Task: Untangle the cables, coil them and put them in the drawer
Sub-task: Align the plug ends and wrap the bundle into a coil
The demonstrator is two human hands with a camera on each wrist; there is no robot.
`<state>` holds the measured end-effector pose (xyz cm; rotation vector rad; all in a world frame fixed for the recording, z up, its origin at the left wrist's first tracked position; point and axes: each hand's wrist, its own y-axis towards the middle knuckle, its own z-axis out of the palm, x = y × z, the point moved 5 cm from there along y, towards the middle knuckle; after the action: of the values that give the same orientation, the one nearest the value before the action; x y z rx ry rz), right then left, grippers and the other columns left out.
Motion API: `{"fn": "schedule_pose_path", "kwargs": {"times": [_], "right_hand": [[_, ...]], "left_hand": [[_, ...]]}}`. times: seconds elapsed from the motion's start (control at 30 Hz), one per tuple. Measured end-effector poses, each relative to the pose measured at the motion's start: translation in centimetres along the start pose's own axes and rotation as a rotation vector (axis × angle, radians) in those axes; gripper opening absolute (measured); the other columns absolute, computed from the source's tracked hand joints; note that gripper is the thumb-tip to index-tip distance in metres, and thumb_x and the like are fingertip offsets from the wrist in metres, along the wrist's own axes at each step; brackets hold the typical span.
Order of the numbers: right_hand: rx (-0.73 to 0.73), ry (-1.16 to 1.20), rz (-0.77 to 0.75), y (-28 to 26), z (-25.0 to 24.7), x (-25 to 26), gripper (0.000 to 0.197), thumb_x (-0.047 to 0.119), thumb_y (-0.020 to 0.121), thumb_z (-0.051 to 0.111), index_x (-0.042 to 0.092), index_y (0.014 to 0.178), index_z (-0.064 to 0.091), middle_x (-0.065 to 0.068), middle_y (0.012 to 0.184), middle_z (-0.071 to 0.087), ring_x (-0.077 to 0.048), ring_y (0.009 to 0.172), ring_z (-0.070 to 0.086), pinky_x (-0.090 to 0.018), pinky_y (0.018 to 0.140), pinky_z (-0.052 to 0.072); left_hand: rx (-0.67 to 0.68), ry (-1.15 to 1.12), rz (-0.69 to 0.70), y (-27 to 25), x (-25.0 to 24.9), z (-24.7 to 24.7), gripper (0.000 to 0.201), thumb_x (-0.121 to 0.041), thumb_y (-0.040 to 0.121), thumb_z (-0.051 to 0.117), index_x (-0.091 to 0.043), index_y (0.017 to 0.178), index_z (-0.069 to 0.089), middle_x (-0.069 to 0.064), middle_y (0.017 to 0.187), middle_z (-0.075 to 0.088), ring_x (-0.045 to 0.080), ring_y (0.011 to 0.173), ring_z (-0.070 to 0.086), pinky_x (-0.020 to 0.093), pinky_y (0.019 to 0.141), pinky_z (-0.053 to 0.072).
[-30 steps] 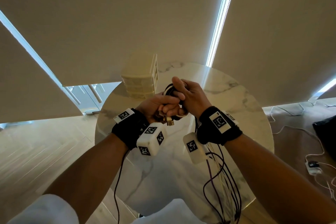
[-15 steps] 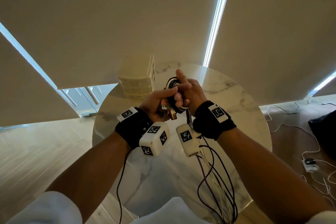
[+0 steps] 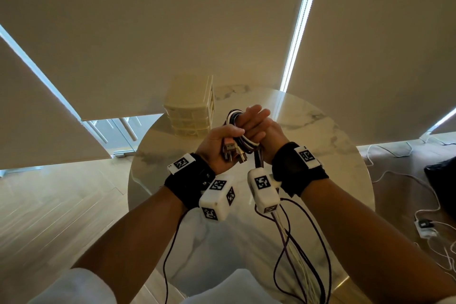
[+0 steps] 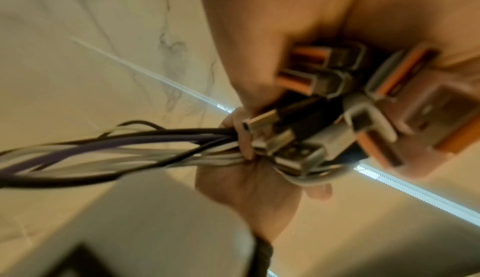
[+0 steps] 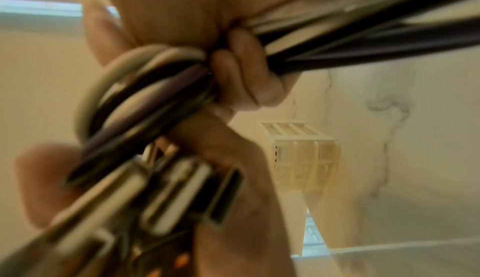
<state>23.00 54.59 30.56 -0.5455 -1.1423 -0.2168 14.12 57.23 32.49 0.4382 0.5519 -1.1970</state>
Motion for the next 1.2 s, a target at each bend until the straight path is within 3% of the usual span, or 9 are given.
{"fn": "schedule_pose_path", "kwargs": {"times": [0.23, 0.33, 0.47, 0.53, 0.7, 0.83, 1.0, 1.1, 1.2], "right_hand": [[0.136, -0.330, -0.032, -1.5, 2.2, -1.3, 0.022, 0.023, 0.103, 0.034, 0.007, 0.104, 0.049, -0.006, 0.063, 0.034, -0.007, 0.039, 0.033, -0.019, 0.036, 0.026], [0.234, -0.726, -0.042, -2.3, 2.9, -2.7, 0.013, 0.016, 0.099, 0.041, 0.013, 0.111, 0.044, -0.003, 0.071, 0.044, -0.013, 0.050, 0.046, -0.025, 0.043, 0.040], [0.329, -0.980, 0.061, -3.9, 2.5, -4.5, 0.017, 0.019, 0.099, 0.040, 0.014, 0.113, 0.048, -0.003, 0.080, 0.055, -0.020, 0.065, 0.062, -0.028, 0.057, 0.054], [0.389, -1.029, 0.082, -4.6, 2.5, -4.6, 0.019, 0.019, 0.099, 0.041, 0.014, 0.115, 0.049, -0.002, 0.081, 0.055, -0.020, 0.068, 0.064, -0.027, 0.059, 0.054], [0.345, -1.184, -0.058, -4.1, 1.7, -1.9, 0.024, 0.019, 0.096, 0.049, 0.016, 0.119, 0.056, 0.003, 0.080, 0.059, -0.016, 0.069, 0.062, -0.028, 0.065, 0.053], [0.401, -1.414, -0.231, -4.1, 2.5, -0.1, 0.021, 0.023, 0.097, 0.048, 0.017, 0.113, 0.060, 0.001, 0.084, 0.061, -0.017, 0.071, 0.059, -0.032, 0.068, 0.051], [0.426, -1.418, -0.367, -3.8, 3.2, 1.2, 0.021, 0.025, 0.098, 0.049, 0.018, 0.110, 0.066, 0.005, 0.096, 0.066, -0.007, 0.079, 0.058, -0.021, 0.073, 0.042], [0.390, -1.344, -0.413, -3.6, 3.0, 1.8, 0.022, 0.025, 0.096, 0.053, 0.021, 0.114, 0.065, 0.009, 0.095, 0.066, 0.007, 0.074, 0.056, -0.006, 0.067, 0.040], [0.265, -1.231, -0.357, -3.0, 2.2, 2.9, 0.006, 0.022, 0.091, 0.061, 0.021, 0.097, 0.062, 0.010, 0.078, 0.059, 0.003, 0.052, 0.053, -0.008, 0.051, 0.040]], "left_hand": [[-0.133, 0.045, 0.169, 0.7, -4.0, -3.0, 0.066, -0.013, 0.054, 0.080, -0.012, 0.118, 0.067, 0.005, 0.132, 0.059, 0.021, 0.127, 0.052, 0.032, 0.099, 0.048], [-0.183, 0.104, 0.150, 0.5, -4.7, -4.3, 0.068, -0.011, 0.058, 0.076, -0.012, 0.124, 0.060, 0.005, 0.134, 0.057, 0.021, 0.130, 0.049, 0.033, 0.097, 0.049], [-0.334, 0.247, 0.112, -0.1, -6.1, -6.7, 0.047, 0.002, 0.088, 0.036, -0.013, 0.131, 0.049, 0.004, 0.134, 0.055, 0.019, 0.132, 0.044, 0.029, 0.103, 0.040], [-0.394, 0.328, 0.079, -0.2, -6.6, -7.7, 0.045, 0.004, 0.092, 0.035, -0.012, 0.132, 0.049, 0.005, 0.136, 0.054, 0.015, 0.123, 0.048, 0.027, 0.100, 0.039], [-0.521, 0.658, -0.027, 0.0, -6.8, -9.1, 0.048, 0.006, 0.091, 0.044, -0.006, 0.138, 0.041, 0.002, 0.126, 0.061, 0.006, 0.078, 0.053, 0.015, 0.061, 0.043], [-0.403, 1.122, -0.242, 0.3, -5.6, -8.5, 0.020, -0.010, 0.088, 0.061, -0.019, 0.105, 0.056, 0.005, 0.120, 0.061, 0.022, 0.108, 0.057, 0.034, 0.092, 0.045], [-0.106, 1.390, -0.437, -0.3, -3.5, -6.7, 0.044, -0.044, 0.094, 0.053, -0.004, 0.079, 0.055, 0.009, 0.071, 0.071, 0.029, 0.054, 0.054, 0.039, 0.053, 0.045], [-0.138, 1.255, -0.521, -0.9, -2.6, -6.4, 0.049, -0.044, 0.099, 0.038, 0.001, 0.095, 0.056, 0.014, 0.074, 0.072, 0.029, 0.059, 0.058, 0.035, 0.060, 0.048], [-0.120, 0.981, -0.522, -0.9, -1.3, -6.7, 0.085, -0.067, 0.088, 0.024, 0.007, 0.118, 0.053, 0.017, 0.066, 0.065, 0.025, 0.065, 0.065, 0.045, 0.087, 0.051]]}}
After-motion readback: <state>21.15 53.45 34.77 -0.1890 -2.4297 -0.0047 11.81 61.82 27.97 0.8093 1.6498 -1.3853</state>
